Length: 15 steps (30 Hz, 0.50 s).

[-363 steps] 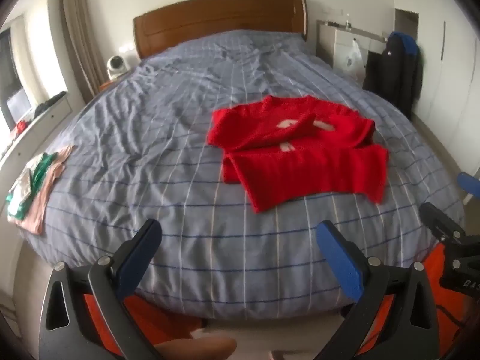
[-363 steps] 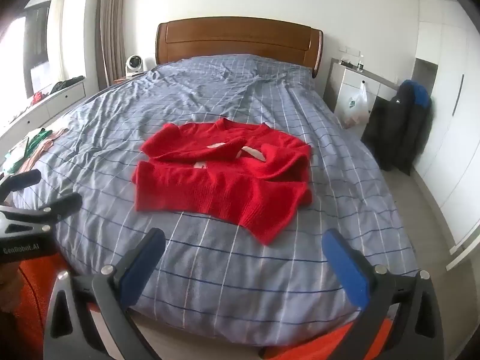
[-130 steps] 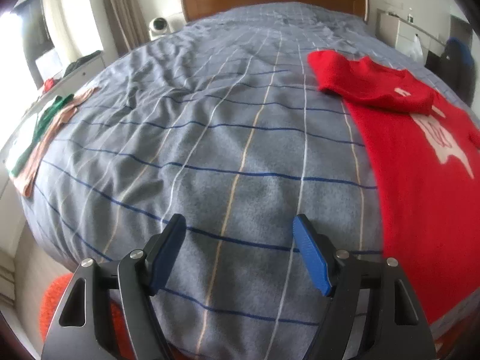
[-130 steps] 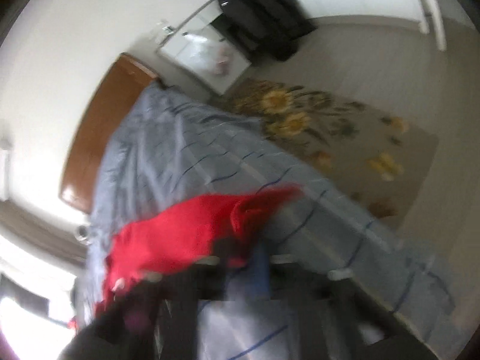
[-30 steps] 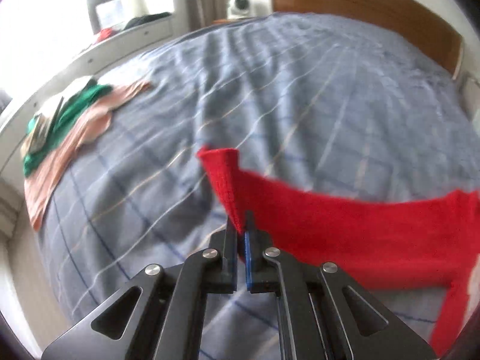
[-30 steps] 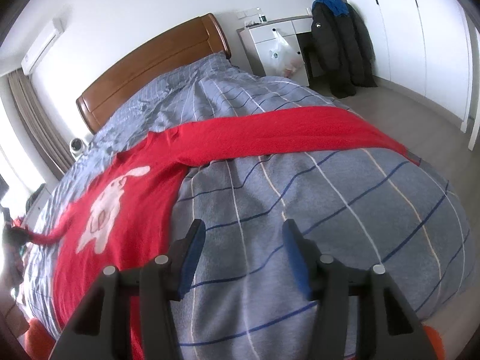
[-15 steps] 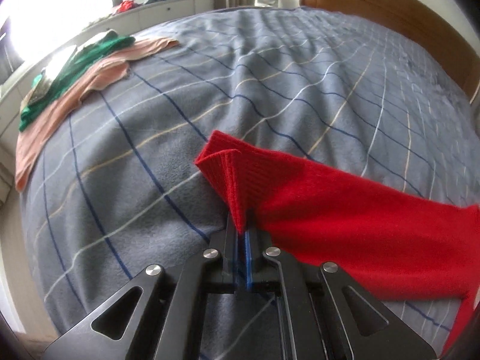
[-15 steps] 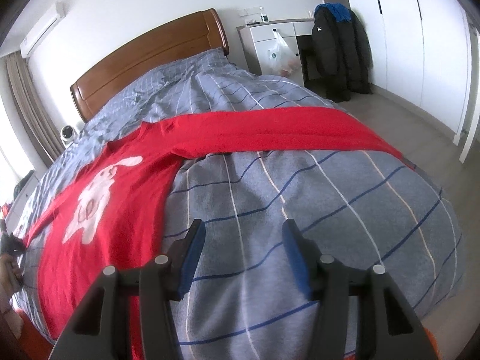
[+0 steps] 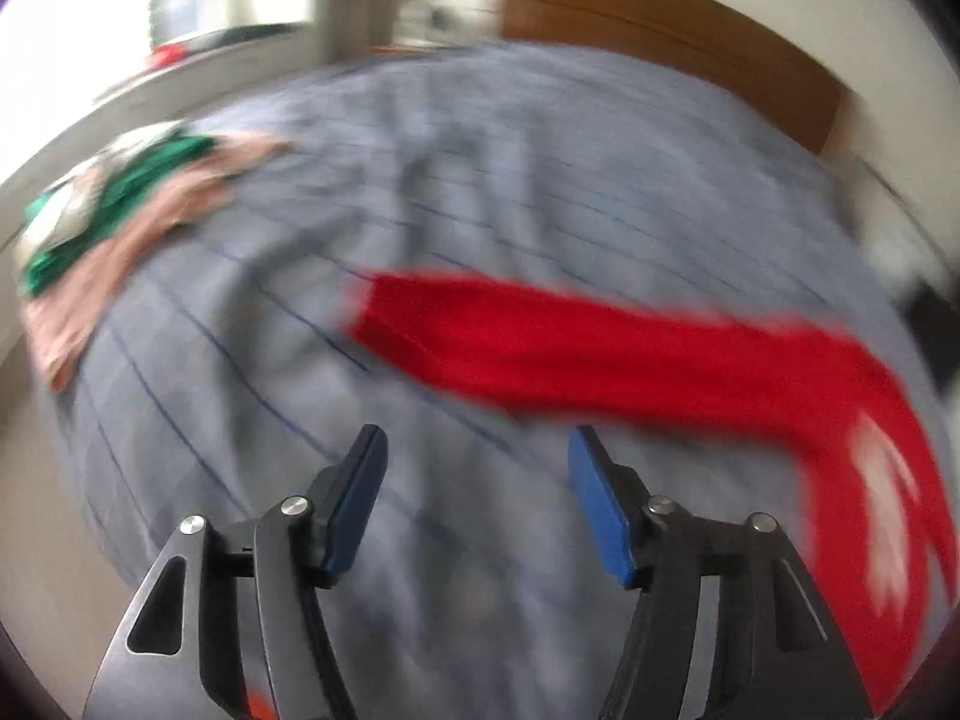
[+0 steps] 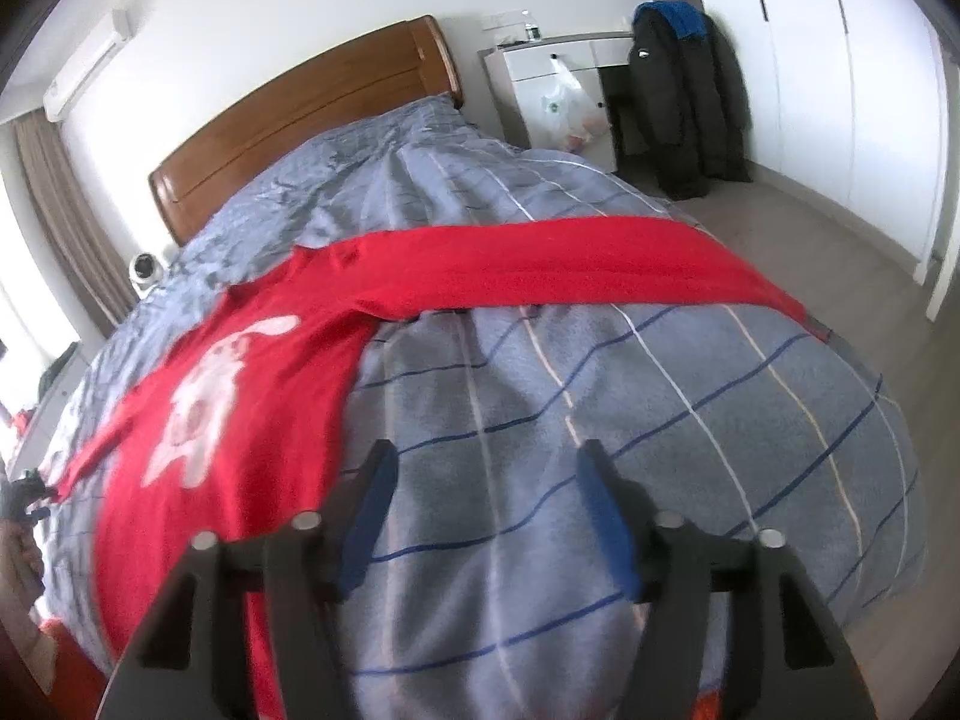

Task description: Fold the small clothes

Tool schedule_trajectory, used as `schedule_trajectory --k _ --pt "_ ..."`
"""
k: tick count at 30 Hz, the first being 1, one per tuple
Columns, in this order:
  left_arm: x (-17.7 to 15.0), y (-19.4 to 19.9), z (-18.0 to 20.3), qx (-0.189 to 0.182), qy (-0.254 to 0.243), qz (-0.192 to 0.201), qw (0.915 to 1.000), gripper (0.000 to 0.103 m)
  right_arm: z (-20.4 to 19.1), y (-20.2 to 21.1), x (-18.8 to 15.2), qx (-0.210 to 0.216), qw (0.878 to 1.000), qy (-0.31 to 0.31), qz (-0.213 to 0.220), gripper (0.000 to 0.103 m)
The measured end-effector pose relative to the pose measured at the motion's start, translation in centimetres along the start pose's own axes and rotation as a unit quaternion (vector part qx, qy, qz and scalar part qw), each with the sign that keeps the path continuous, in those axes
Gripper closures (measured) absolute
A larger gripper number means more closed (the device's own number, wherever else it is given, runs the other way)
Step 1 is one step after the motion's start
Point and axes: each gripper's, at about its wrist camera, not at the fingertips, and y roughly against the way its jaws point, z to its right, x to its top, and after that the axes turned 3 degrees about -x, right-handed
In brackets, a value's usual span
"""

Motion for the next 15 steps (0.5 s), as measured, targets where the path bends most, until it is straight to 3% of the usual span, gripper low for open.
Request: schedule_trajectory --k 2,4,7,12,14,15 --pt "-3.4 1.8 3.1 -0.084 -0.046 -0.055 0.9938 0.026 -1.3 0.7 -0.4 0.047 0.998 0.018 -0.041 0.037" --pt "-8.0 2.5 6.3 -0.157 -0.078 -0.126 0.9765 0.024 -2.8 0.5 -1.6 0.101 0.989 0.037 -0.106 0.037" --pt "-12.6 1.8 9.7 -0.203 -0.095 -0.188 0.9562 0.024 -3.8 -0.7 -3.7 0.139 0.97 0.032 -0.196 0.038" --pt "-16.5 0.0 13.4 -0.207 -0.156 -0.208 0.9432 0.024 -4.1 -3.0 -5.5 0.139 0.96 0.031 -0.242 0.044" --pt "-17.5 -0.5 14.2 -0.197 -0.174 -0.207 0.9421 0.035 -4.6 -4.2 -5.9 0.143 0.956 0.036 -0.253 0.059" --pt "-17.9 -0.7 14.6 -0.189 -0.185 -0.204 0.9424 0.074 -4.6 -4.7 -6.0 0.147 0.954 0.032 -0.26 0.07"
